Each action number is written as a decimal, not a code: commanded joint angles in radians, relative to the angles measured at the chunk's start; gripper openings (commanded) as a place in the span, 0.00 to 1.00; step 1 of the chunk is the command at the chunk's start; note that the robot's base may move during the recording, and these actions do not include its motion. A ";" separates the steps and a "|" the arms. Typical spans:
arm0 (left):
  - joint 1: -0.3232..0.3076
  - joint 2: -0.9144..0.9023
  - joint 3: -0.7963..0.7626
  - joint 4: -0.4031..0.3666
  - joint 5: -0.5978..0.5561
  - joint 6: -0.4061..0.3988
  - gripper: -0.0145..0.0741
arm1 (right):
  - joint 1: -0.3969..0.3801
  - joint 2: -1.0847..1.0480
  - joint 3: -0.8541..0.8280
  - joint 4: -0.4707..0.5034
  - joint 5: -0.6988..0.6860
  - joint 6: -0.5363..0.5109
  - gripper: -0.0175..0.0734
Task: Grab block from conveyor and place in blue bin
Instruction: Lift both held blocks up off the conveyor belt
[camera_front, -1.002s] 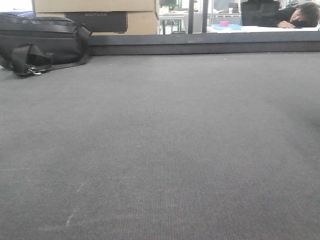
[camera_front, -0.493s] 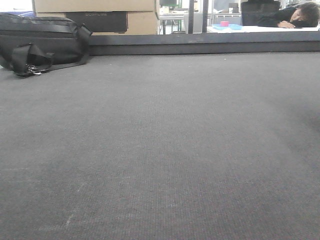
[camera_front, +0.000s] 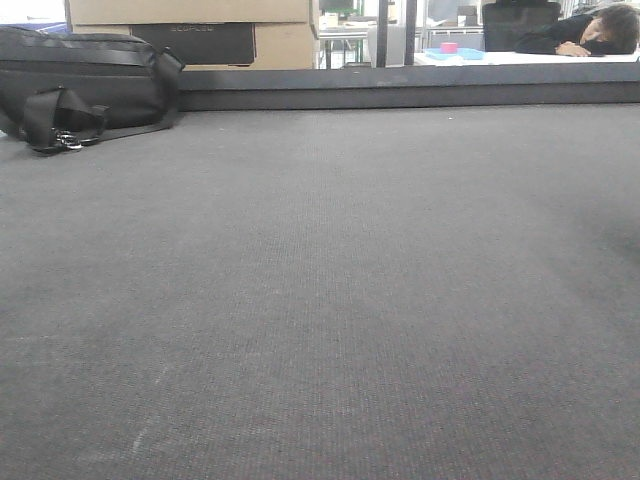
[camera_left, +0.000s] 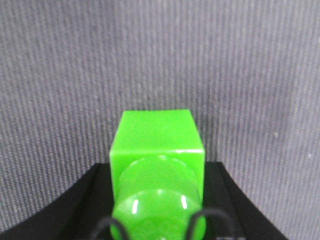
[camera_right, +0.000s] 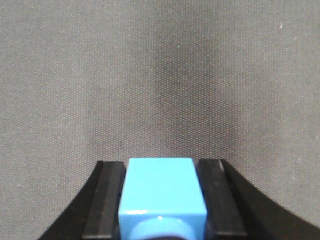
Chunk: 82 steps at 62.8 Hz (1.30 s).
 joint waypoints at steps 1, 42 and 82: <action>-0.004 -0.015 0.000 0.000 -0.006 -0.022 0.04 | -0.003 -0.003 -0.006 -0.001 -0.003 -0.006 0.01; -0.004 -0.698 0.348 -0.253 -0.679 0.010 0.04 | 0.037 -0.369 0.308 0.033 -0.534 -0.066 0.01; -0.153 -1.201 0.552 -0.180 -0.765 0.012 0.04 | 0.037 -0.689 0.528 0.033 -0.802 -0.066 0.01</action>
